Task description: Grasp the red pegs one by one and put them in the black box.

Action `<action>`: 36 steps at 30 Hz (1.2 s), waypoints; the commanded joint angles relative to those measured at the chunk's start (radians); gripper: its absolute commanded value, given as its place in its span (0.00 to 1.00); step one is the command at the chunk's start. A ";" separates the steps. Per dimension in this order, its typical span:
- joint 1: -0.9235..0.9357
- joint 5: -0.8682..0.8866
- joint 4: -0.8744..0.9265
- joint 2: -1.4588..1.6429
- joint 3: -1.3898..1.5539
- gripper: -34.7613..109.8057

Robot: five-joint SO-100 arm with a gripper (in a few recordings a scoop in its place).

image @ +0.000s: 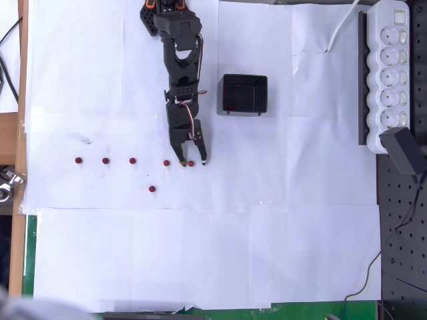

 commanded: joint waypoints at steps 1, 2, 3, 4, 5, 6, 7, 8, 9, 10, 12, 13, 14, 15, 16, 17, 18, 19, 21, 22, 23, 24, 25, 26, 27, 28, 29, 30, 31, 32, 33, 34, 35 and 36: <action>-0.031 -0.006 -0.018 0.008 0.044 0.34; -0.032 -0.005 -0.017 0.008 0.043 0.31; -0.032 -0.005 -0.017 0.006 0.043 0.30; -0.032 -0.006 -0.017 0.005 0.043 0.28; -0.032 -0.008 -0.017 0.005 0.043 0.26; -0.031 -0.009 -0.017 0.005 0.043 0.25; -0.029 -0.011 -0.014 0.005 0.041 0.24; -0.028 -0.011 -0.011 0.005 0.041 0.24; -0.028 -0.011 -0.011 0.003 0.038 0.24; -0.026 -0.011 -0.011 0.003 0.035 0.24; -0.026 -0.015 -0.009 -0.012 0.021 0.24; -0.026 -0.018 -0.005 -0.026 0.012 0.24; -0.026 -0.025 0.012 -0.046 0.000 0.24; -0.026 -0.037 0.049 -0.072 -0.009 0.24; -0.026 -0.055 0.112 -0.110 -0.014 0.24; -0.026 -0.078 0.202 -0.155 -0.014 0.24; -0.028 -0.103 0.305 -0.199 -0.006 0.24; -0.029 -0.129 0.419 -0.247 0.008 0.24; -0.040 -0.193 0.707 -0.341 0.078 0.24; -0.049 -0.238 0.891 -0.379 0.144 0.24; -0.060 -0.282 1.068 -0.410 0.221 0.24; -0.072 -0.325 1.233 -0.439 0.301 0.24; -0.084 -0.362 1.373 -0.463 0.374 0.24; -0.100 -0.400 1.488 -0.486 0.445 0.24; -0.115 -0.436 1.600 -0.500 0.523 0.24; -0.132 -0.471 1.710 -0.505 0.615 0.24; -0.152 -0.503 1.813 -0.506 0.710 0.24; -0.173 -0.529 1.908 -0.506 0.801 0.24; -0.195 -0.551 1.991 -0.506 0.887 0.24; -0.221 -0.566 2.069 -0.505 0.971 0.24; -0.249 -0.571 2.140 -0.502 1.039 0.24; -0.282 -0.572 2.203 -0.502 1.092 0.24; -0.314 -0.575 2.253 -0.502 1.126 0.24; -0.345 -0.589 2.289 -0.502 1.147 0.24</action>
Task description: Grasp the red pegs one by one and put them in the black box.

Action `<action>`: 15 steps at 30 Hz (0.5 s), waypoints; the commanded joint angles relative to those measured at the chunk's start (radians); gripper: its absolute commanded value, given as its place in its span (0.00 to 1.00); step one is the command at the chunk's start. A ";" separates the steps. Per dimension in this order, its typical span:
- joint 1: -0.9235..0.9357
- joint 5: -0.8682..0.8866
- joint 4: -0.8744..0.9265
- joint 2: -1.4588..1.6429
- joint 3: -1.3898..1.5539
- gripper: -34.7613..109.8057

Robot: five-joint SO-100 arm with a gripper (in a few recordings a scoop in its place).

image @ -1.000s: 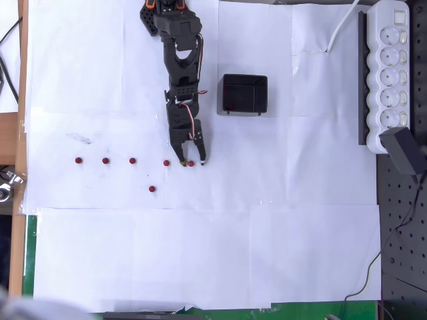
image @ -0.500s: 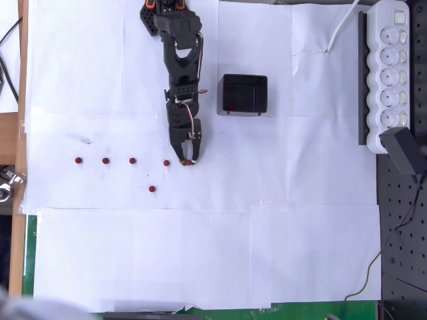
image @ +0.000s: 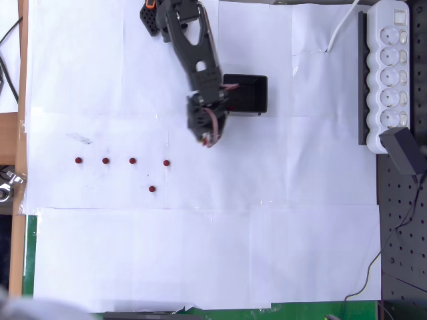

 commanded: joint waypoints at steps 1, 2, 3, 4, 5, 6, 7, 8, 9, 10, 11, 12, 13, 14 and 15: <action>-0.124 -0.044 0.225 -0.104 0.199 0.24; -0.147 -0.054 0.235 -0.104 0.199 0.24; -0.167 -0.066 0.238 -0.104 0.193 0.24; -0.183 -0.078 0.232 -0.104 0.179 0.24; -0.198 -0.083 0.225 -0.104 0.163 0.24; -0.212 -0.086 0.212 -0.100 0.138 0.24; -0.227 -0.089 0.196 -0.091 0.109 0.24; -0.239 -0.089 0.172 -0.080 0.075 0.24; -0.252 -0.089 0.138 -0.069 0.038 0.24; -0.264 -0.091 0.104 -0.052 0.008 0.24; -0.278 -0.091 0.071 -0.034 -0.018 0.24; -0.291 -0.091 0.041 -0.012 -0.038 0.24; -0.307 -0.091 0.026 0.017 -0.044 0.24; -0.322 -0.089 0.011 0.043 -0.052 0.24; -0.336 -0.087 -0.003 0.064 -0.060 0.24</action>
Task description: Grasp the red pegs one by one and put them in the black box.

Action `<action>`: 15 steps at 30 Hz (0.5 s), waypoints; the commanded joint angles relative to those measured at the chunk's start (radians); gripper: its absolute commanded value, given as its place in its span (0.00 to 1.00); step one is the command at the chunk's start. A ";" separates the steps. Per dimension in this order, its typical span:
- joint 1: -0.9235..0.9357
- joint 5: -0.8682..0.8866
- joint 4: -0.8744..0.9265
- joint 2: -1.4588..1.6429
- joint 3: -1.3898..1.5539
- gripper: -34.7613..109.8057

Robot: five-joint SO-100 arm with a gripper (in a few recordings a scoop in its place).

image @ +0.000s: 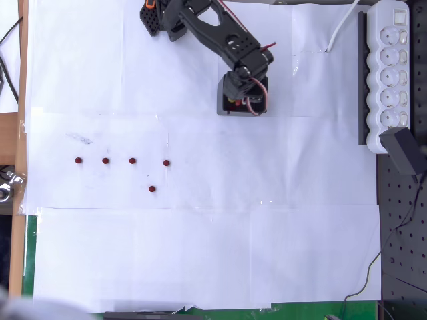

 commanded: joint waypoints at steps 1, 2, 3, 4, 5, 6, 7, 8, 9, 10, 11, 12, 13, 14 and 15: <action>-0.066 -0.006 -0.064 0.058 -0.003 0.24; -0.075 -0.009 -0.080 0.078 -0.009 0.24; -0.081 -0.009 -0.089 0.098 -0.011 0.24; -0.086 -0.012 -0.094 0.114 -0.011 0.25; -0.086 -0.021 -0.094 0.123 -0.014 0.27; -0.087 -0.025 -0.094 0.126 -0.021 0.29; -0.091 -0.025 -0.094 0.126 -0.029 0.30; -0.091 -0.020 -0.092 0.126 -0.037 0.31; -0.091 -0.018 -0.091 0.121 -0.043 0.32; -0.087 -0.018 -0.089 0.121 -0.048 0.33; -0.084 -0.018 -0.087 0.118 -0.049 0.33; -0.078 -0.018 -0.087 0.098 -0.049 0.34; -0.071 -0.018 -0.081 0.078 -0.046 0.34; -0.061 -0.018 -0.071 0.055 -0.038 0.35; -0.054 -0.015 -0.055 0.029 -0.029 0.35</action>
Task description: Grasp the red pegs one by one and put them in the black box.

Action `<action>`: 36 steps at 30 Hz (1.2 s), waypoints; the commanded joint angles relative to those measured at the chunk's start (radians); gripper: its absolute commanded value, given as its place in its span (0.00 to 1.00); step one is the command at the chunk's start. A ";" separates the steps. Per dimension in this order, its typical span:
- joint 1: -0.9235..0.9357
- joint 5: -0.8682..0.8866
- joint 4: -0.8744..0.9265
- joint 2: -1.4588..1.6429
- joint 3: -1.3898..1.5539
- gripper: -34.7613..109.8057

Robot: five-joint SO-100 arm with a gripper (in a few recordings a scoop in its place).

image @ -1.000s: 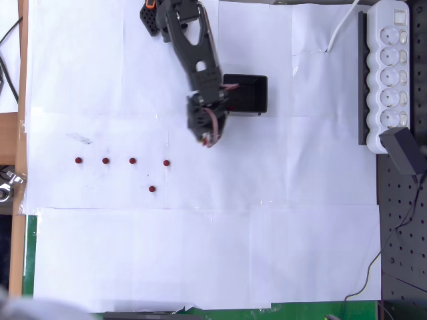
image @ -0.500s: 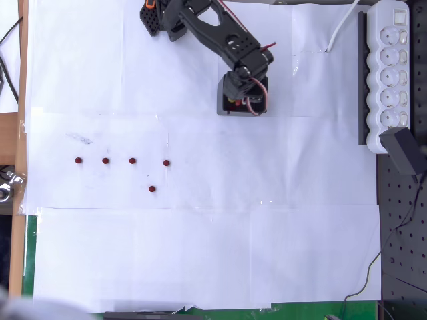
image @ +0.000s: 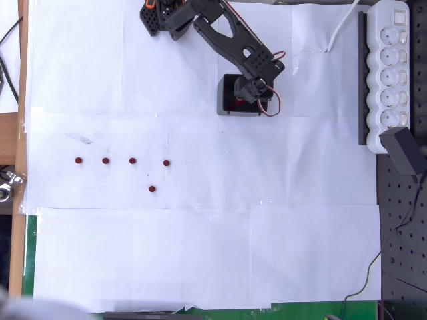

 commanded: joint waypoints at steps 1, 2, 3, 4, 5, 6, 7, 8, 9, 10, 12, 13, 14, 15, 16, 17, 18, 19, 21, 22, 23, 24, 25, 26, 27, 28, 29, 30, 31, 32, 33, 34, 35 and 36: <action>0.028 -0.005 0.060 -0.144 0.054 0.36; 0.041 0.008 0.078 -0.190 0.061 0.36; 0.060 0.018 0.095 -0.239 0.072 0.36; 0.083 0.031 0.104 -0.298 0.081 0.36; 0.112 0.046 0.106 -0.356 0.089 0.36; 0.147 0.063 0.095 -0.414 0.091 0.35; 0.184 0.084 0.080 -0.465 0.092 0.35; 0.225 0.103 0.058 -0.508 0.086 0.35; 0.272 0.124 0.032 -0.543 0.072 0.35; 0.322 0.147 -0.012 -0.577 0.034 0.35; 0.422 0.204 -0.118 -0.630 -0.103 0.35; 0.466 0.236 -0.164 -0.641 -0.181 0.35; 0.508 0.275 -0.204 -0.637 -0.259 0.35; 0.548 0.313 -0.258 -0.623 -0.342 0.35; 0.586 0.348 -0.336 -0.611 -0.425 0.35; 0.618 0.379 -0.428 -0.595 -0.511 0.35; 0.646 0.407 -0.520 -0.571 -0.581 0.35; 0.670 0.440 -0.598 -0.543 -0.641 0.35; 0.706 0.497 -0.715 -0.495 -0.727 0.35; 0.716 0.503 -0.781 -0.479 -0.764 0.35; 0.724 0.505 -0.839 -0.463 -0.792 0.35; 0.729 0.505 -0.899 -0.451 -0.819 0.35; 0.730 0.505 -0.951 -0.437 -0.842 0.35; 0.730 0.505 -0.986 -0.425 -0.856 0.35; 0.730 0.503 -1.020 -0.410 -0.865 0.35; 0.733 0.502 -1.054 -0.394 -0.873 0.35; 0.736 0.502 -1.094 -0.379 -0.881 0.35; 0.739 0.502 -1.146 -0.360 -0.894 0.35; 0.744 0.502 -1.207 -0.341 -0.910 0.35; 0.749 0.503 -1.270 -0.319 -0.925 0.35; 0.752 0.506 -1.318 -0.296 -0.937 0.35; 0.755 0.514 -1.348 -0.276 -0.942 0.35; 0.756 0.515 -1.374 -0.253 -0.942 0.35; 0.759 0.517 -1.404 -0.232 -0.940 0.35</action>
